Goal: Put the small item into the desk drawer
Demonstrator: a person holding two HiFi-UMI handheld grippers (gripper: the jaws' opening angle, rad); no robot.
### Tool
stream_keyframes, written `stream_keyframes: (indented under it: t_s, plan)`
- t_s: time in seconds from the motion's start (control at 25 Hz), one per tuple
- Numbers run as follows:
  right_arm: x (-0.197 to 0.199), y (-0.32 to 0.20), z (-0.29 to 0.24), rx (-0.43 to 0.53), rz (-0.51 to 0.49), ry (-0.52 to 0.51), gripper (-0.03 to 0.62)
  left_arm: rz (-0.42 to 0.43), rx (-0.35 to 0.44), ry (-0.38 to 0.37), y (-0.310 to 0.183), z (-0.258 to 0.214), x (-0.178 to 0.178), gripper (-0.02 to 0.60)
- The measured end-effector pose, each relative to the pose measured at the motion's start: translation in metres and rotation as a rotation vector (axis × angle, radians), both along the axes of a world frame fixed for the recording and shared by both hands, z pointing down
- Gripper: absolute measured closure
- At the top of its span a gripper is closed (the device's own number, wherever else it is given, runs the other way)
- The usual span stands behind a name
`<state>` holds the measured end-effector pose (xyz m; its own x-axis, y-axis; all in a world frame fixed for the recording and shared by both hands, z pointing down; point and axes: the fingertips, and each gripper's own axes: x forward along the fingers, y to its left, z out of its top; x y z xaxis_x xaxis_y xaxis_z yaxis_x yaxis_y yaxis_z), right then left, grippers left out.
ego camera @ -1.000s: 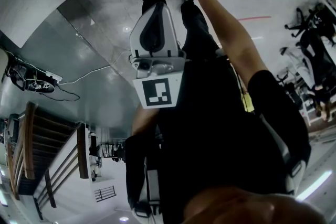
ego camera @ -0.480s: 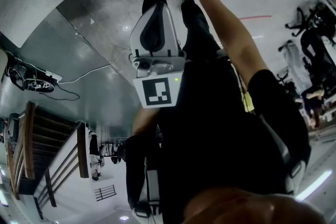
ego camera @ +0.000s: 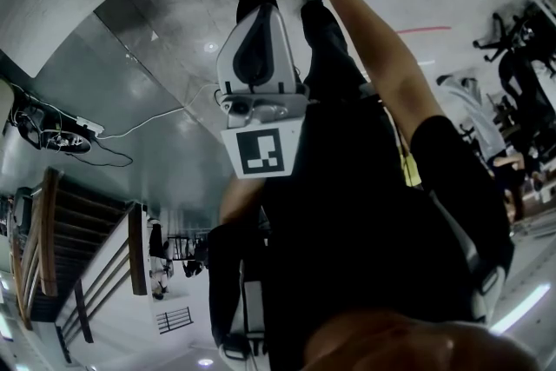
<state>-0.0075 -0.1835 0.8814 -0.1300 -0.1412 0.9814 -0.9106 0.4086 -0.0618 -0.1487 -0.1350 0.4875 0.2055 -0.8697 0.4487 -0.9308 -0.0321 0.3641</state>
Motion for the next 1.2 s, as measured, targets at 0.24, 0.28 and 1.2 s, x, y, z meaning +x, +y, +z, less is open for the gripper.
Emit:
stream_keyframes:
  t_s: [0.24, 0.28, 1.2]
  plan:
    - [0.000, -0.003, -0.005, 0.020, 0.009, -0.017, 0.338, 0.004, 0.010, -0.006, 0.001, -0.002, 0.004, 0.597]
    - [0.000, -0.003, -0.007, 0.023, 0.010, -0.020, 0.338, 0.004, 0.012, -0.007, 0.001, -0.003, 0.005, 0.597]
    - [0.019, 0.000, -0.149, 0.161, 0.043, -0.163, 0.554, -0.015, 0.142, -0.062, 0.030, -0.094, 0.051, 0.597]
